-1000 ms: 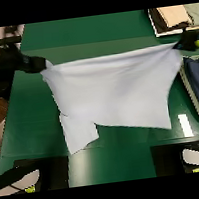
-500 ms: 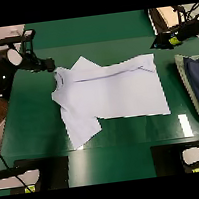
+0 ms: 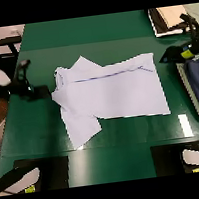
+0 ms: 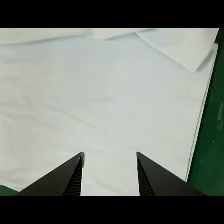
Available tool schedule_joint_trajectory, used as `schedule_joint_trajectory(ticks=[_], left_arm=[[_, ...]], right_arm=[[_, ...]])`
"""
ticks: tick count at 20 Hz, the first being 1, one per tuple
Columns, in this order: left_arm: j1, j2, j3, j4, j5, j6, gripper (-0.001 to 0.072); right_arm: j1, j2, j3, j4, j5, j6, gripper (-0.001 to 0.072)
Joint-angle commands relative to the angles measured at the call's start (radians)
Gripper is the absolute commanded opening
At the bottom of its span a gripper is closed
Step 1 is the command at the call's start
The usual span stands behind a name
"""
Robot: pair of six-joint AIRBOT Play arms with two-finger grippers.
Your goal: Fold the shirts.
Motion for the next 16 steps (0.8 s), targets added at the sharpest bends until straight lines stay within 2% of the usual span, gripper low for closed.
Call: schedule_joint_trajectory(ticks=[1, 4, 8, 9, 10, 11, 13, 16], left_arm=[[0.007, 0.094, -0.256, -0.185, 0.081, 0.051, 0.0538], [-0.014, 0.093, -0.384, -0.338, 0.2, 0.163, 0.0538], [-0.097, 0.093, -0.427, -0.364, 0.319, 0.166, 0.0535], [-0.105, 0.093, -0.426, -0.364, 0.323, 0.159, 0.0391], [-0.105, 0.093, -0.426, -0.366, 0.324, 0.159, 0.0151], [-0.101, 0.094, -0.418, -0.363, 0.322, 0.153, 0.0025], [-0.102, 0.096, -0.373, -0.329, 0.263, 0.105, 0.0023], [-0.102, 0.151, -0.31, -0.306, 0.212, 0.105, 0.0023]], right_arm=[[-0.001, 0.116, -0.171, 0.025, -0.063, -0.004, 0.0386], [-0.001, 0.159, -0.246, 0.079, -0.097, -0.005, 0.0385], [-0.001, 0.167, -0.261, 0.077, -0.083, -0.005, 0.0386], [-0.003, 0.167, -0.261, 0.076, -0.076, -0.005, 0.0385], [-0.01, 0.167, -0.261, 0.075, -0.064, -0.005, 0.0385], [-0.025, 0.167, -0.261, 0.074, -0.043, -0.005, 0.0385], [-0.072, 0.167, -0.262, 0.06, 0.022, -0.006, 0.0385], [-0.172, 0.18, -0.3, -0.051, 0.124, -0.003, 0.0385]])
